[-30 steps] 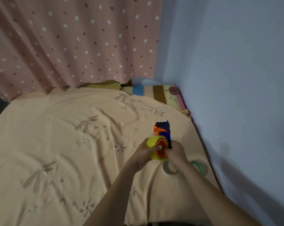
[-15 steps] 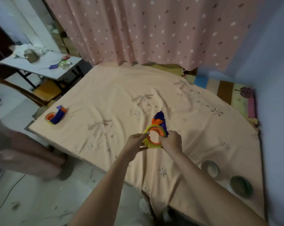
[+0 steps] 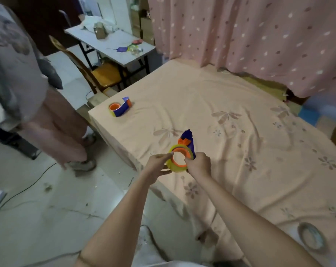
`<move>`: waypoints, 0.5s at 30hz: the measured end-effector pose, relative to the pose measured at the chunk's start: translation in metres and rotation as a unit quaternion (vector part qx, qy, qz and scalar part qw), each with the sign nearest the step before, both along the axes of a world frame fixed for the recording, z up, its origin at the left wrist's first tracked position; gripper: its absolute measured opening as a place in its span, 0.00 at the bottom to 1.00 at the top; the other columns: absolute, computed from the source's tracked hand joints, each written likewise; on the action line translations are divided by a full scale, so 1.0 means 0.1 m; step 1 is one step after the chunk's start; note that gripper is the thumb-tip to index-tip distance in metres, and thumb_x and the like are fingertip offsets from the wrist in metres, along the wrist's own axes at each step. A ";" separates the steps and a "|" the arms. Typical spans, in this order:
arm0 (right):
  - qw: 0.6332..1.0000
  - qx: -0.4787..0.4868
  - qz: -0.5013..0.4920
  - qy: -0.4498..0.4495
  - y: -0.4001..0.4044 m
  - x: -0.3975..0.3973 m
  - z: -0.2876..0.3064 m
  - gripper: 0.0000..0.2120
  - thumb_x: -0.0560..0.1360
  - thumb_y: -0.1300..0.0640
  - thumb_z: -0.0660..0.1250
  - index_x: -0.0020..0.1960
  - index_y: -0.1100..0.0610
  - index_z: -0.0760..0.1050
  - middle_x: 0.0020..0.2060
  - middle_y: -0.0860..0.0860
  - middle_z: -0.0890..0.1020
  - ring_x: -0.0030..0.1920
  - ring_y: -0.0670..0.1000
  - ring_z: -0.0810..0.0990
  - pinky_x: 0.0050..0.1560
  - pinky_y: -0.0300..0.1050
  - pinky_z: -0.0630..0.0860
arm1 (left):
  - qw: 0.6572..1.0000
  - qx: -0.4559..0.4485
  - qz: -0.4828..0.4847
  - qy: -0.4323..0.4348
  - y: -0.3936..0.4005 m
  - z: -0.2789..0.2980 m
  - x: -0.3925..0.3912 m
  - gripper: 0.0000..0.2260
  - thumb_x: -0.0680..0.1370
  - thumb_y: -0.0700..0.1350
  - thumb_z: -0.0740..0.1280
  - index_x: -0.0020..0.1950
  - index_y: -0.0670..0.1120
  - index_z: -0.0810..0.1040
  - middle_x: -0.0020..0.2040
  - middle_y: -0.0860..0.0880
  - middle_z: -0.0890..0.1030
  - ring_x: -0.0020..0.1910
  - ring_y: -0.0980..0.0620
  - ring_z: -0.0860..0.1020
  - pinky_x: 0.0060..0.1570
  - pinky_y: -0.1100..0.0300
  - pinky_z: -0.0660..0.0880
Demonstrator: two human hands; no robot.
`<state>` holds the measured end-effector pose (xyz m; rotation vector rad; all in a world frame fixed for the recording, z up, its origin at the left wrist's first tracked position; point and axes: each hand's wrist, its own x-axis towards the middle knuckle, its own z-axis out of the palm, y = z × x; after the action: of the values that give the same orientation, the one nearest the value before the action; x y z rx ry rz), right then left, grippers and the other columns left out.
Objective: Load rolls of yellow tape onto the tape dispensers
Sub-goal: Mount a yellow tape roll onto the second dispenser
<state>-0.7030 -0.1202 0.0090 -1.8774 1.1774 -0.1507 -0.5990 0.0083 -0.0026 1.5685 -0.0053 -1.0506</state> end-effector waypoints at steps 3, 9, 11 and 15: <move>1.000 -0.004 0.014 0.021 0.34 0.48 -0.03 0.07 0.70 0.55 0.69 0.40 0.59 0.78 0.34 0.55 0.83 0.37 0.59 0.84 0.39 0.49 0.82 | 1.000 0.009 0.007 0.007 0.36 -0.11 0.45 0.15 0.76 0.54 0.74 0.54 0.43 0.83 0.47 0.47 0.84 0.44 0.48 0.84 0.46 0.54 0.83; 0.999 -0.002 0.025 0.042 0.76 1.28 -0.04 0.11 0.71 0.55 0.70 0.45 0.63 0.79 0.40 0.59 0.84 0.42 0.62 0.84 0.44 0.54 0.83 | 1.000 0.015 -0.004 0.005 0.83 -0.20 1.22 0.15 0.76 0.53 0.74 0.52 0.42 0.84 0.47 0.46 0.85 0.45 0.48 0.83 0.48 0.55 0.83; 0.999 -0.003 0.025 0.048 0.81 1.49 -0.03 0.09 0.71 0.56 0.69 0.44 0.63 0.80 0.38 0.58 0.84 0.39 0.61 0.84 0.43 0.53 0.83 | 1.000 0.011 -0.003 0.002 0.89 -0.21 1.43 0.14 0.76 0.53 0.74 0.50 0.42 0.84 0.44 0.46 0.85 0.41 0.50 0.84 0.47 0.56 0.83; 0.998 -0.004 0.023 0.058 0.80 1.93 -0.08 0.08 0.72 0.57 0.68 0.43 0.63 0.80 0.36 0.57 0.84 0.38 0.60 0.84 0.41 0.51 0.83 | 1.000 0.011 0.000 0.002 0.89 -0.24 1.85 0.12 0.76 0.52 0.75 0.46 0.44 0.84 0.41 0.47 0.84 0.36 0.53 0.83 0.44 0.58 0.83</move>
<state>-0.5101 -0.0402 0.0008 -1.9398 1.2119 -0.0215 -0.4143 0.0969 -0.0269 1.5853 0.0095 -1.0573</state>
